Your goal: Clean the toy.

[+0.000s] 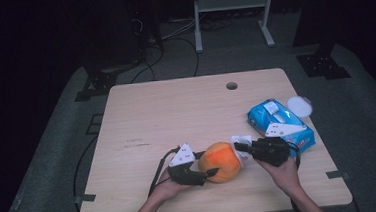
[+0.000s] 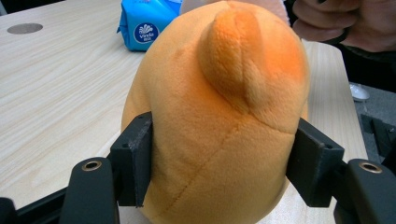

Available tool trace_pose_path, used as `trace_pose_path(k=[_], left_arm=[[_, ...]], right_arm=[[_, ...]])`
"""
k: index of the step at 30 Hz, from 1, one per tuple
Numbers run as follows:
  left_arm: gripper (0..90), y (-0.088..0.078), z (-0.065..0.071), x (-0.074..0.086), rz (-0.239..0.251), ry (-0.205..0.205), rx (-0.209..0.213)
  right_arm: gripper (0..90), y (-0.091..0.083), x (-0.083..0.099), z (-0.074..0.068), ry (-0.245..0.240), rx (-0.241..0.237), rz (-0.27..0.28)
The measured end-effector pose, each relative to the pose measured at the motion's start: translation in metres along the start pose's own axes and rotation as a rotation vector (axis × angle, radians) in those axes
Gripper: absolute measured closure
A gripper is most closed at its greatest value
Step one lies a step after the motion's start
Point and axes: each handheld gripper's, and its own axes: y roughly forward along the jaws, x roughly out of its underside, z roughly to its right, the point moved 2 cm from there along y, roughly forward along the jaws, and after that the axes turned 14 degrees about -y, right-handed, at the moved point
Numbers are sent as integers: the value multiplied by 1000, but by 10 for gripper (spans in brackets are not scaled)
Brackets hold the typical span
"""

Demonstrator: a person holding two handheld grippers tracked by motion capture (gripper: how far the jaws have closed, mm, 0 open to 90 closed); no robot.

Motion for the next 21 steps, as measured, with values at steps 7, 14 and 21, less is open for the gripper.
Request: trace_pose_path(k=[7, 14, 21], left_arm=[[324, 1, 0, 0, -1, 0, 9], [315, 6, 5, -2, 1, 11, 6], [301, 19, 18, -8, -10, 55, -11]], right_arm=[[859, -8, 2, 7, 30, 24, 5], [860, -1, -7, -6, -21, -20, 13], [859, 12, -19, -28, -84, -76, 13]])
